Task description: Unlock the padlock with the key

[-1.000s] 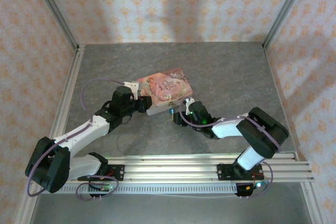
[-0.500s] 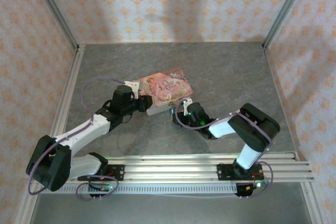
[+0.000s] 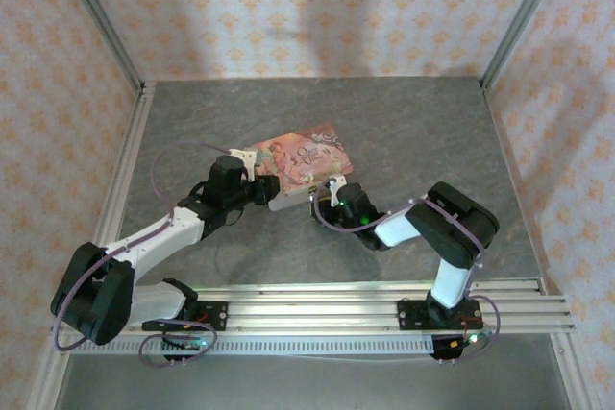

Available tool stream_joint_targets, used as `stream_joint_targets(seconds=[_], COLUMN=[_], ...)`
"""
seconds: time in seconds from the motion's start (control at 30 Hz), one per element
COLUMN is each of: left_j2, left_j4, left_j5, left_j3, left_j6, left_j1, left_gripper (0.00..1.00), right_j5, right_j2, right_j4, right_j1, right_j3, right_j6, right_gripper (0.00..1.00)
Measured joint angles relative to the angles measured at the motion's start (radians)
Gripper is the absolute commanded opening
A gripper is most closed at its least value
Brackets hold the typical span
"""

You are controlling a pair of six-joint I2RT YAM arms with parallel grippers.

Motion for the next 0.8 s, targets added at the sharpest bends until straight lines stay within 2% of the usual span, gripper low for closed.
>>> stream_joint_targets(seconds=[0.37, 0.8], left_j2=[0.010, 0.032], left_j4=[0.000, 0.015], left_j5=[0.000, 0.000], left_j3=[0.000, 0.001], left_j6=[0.000, 0.000], left_j1=[0.000, 0.000], left_gripper=[0.39, 0.39], right_j5=[0.000, 0.023], right_j2=[-0.010, -0.106], right_j4=[-0.012, -0.218], right_j1=[0.001, 0.001], right_j3=[-0.007, 0.017], right_j6=[0.011, 0.126], right_gripper=[0.01, 0.00])
